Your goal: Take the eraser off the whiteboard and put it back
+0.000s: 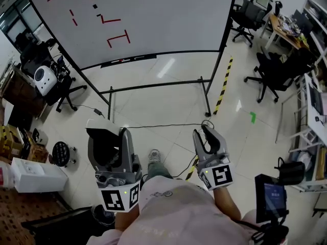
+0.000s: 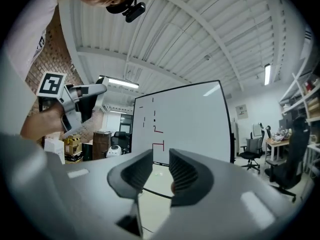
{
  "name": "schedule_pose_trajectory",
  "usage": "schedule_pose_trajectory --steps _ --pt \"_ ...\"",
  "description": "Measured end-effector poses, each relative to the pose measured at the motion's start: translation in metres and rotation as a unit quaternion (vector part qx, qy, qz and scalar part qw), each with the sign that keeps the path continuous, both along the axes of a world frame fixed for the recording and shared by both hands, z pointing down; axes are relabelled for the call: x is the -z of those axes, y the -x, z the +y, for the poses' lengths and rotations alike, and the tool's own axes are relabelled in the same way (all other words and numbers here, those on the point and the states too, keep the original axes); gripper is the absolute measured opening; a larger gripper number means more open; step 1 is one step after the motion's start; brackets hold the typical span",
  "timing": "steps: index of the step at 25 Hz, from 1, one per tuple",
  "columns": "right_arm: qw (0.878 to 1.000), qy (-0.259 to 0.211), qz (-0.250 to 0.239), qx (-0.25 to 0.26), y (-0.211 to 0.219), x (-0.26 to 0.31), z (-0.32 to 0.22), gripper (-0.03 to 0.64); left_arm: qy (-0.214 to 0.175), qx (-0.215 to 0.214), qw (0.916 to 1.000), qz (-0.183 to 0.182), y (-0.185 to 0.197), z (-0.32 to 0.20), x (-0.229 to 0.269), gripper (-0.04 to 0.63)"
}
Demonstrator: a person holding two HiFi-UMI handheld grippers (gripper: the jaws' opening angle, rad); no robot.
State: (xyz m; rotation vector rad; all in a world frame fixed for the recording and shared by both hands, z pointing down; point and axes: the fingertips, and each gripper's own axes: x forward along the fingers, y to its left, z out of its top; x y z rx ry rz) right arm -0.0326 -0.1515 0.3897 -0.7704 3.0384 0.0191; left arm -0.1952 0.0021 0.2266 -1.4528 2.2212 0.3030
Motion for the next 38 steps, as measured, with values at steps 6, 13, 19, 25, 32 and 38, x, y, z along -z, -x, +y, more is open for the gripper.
schedule_pose_trajectory --steps 6,13,19,25,32,38 --pt "1.000 -0.016 -0.002 0.010 -0.009 0.000 0.037 0.098 0.028 -0.004 0.9979 0.058 -0.016 0.055 -0.037 0.278" --pt "1.000 -0.009 -0.001 0.006 -0.007 -0.002 0.052 0.097 0.063 -0.040 0.9953 0.062 -0.036 0.065 -0.053 0.278" --pt "1.000 -0.008 0.004 0.021 0.007 -0.008 0.079 0.097 0.070 -0.042 0.9953 0.052 -0.037 0.084 -0.056 0.278" --pt "1.000 -0.017 0.001 0.024 0.009 0.000 0.090 0.097 0.078 -0.038 0.9950 0.051 -0.038 0.092 -0.059 0.276" --pt "0.999 -0.008 -0.001 0.033 0.017 0.003 0.102 0.097 0.075 -0.038 0.9951 0.050 -0.034 0.097 -0.061 0.275" --pt "0.999 -0.020 -0.002 0.029 0.015 0.005 0.101 0.097 0.076 -0.048 0.9950 0.044 -0.038 0.095 -0.059 0.275"
